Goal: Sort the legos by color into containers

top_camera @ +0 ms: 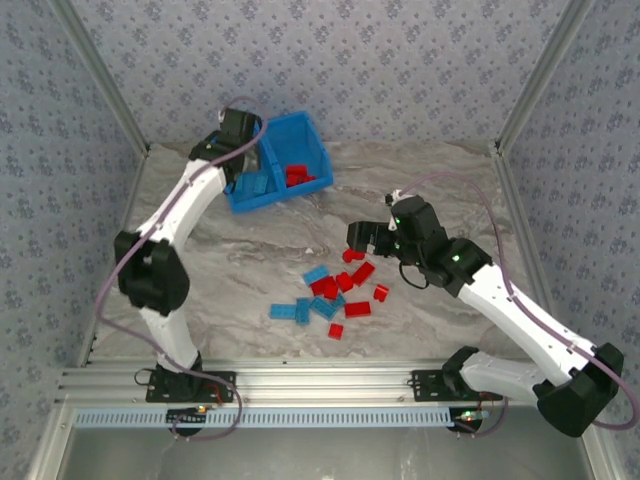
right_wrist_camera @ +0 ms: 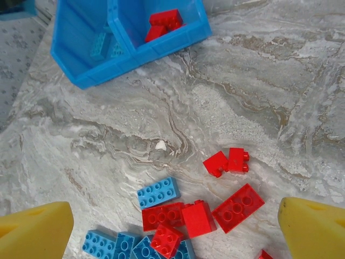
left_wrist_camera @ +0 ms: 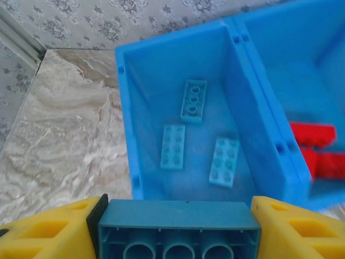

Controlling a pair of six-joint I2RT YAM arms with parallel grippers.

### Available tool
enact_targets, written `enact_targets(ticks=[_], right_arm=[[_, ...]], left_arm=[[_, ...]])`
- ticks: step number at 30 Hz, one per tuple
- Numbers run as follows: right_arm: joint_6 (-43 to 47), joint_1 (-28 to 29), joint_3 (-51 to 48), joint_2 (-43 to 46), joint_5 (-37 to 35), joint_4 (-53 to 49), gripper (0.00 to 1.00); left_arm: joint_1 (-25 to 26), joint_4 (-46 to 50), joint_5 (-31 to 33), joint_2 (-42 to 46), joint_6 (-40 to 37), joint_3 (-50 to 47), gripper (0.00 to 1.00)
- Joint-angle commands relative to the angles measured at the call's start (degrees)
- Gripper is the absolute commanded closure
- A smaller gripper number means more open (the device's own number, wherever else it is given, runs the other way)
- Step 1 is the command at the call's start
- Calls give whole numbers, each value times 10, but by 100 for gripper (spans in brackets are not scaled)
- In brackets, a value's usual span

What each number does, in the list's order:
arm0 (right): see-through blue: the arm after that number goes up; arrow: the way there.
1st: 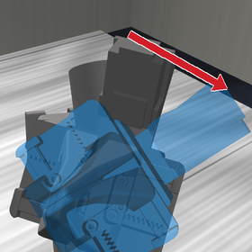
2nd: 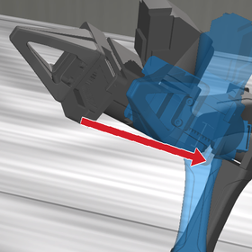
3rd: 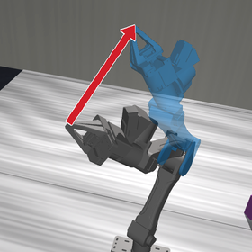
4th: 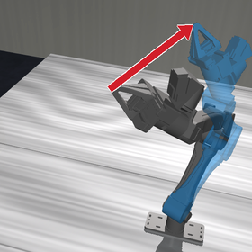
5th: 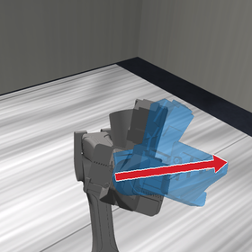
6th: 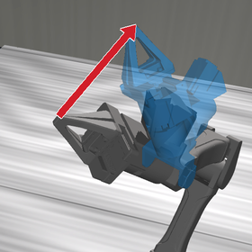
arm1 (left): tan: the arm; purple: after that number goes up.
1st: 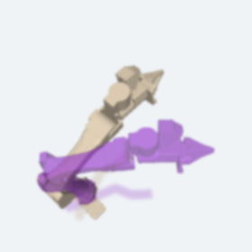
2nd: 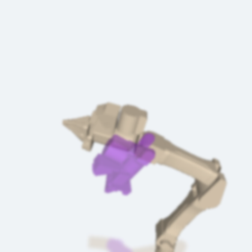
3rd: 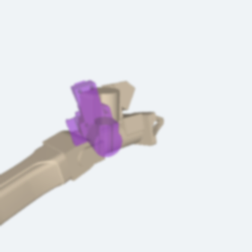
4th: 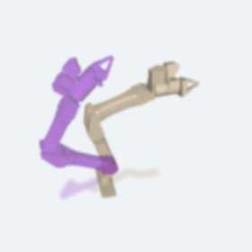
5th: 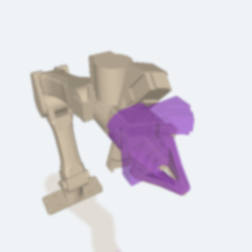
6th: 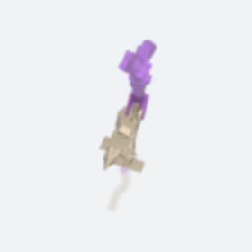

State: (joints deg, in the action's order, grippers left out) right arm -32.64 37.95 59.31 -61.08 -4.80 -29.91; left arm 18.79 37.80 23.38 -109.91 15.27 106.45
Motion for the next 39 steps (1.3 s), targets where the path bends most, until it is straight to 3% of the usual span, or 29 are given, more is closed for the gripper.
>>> enact_targets(ticks=[1, 6, 11, 14, 19, 23, 27, 34, 36, 39], right_arm=[[-13, -3, -7, 19, -17, -23, 0], [-21, -3, -12, 43, -33, -43, 0], [-30, -3, -18, 66, -53, -69, 0], [-42, -3, -17, 73, -58, -79, 0], [-57, -2, -23, 80, -67, -88, 0], [-57, -1, -29, 84, -102, -114, 0], [-24, -4, -39, 68, -122, -126, 0], [5, -18, -25, -51, -53, -96, 1], [6, -26, -21, -99, -30, -70, 5], [-2, -48, -11, -163, 23, -14, 22]], left_arm=[[-20, 39, -39, -77, -2, 101, 34], [-48, 87, -85, -211, 11, 262, 31], [-55, 122, -108, -304, -16, 385, 21], [-62, 124, -121, -315, -2, 393, 15], [-65, 124, -162, -286, 32, 380, 14], [-60, 98, -210, -187, 80, 310, 12], [-45, 15, -254, -16, 117, 142, 9], [9, -65, -325, 255, 92, -112, 1], [31, -63, -354, 319, 69, -165, 1], [57, -29, -377, 385, 33, -205, 1]])
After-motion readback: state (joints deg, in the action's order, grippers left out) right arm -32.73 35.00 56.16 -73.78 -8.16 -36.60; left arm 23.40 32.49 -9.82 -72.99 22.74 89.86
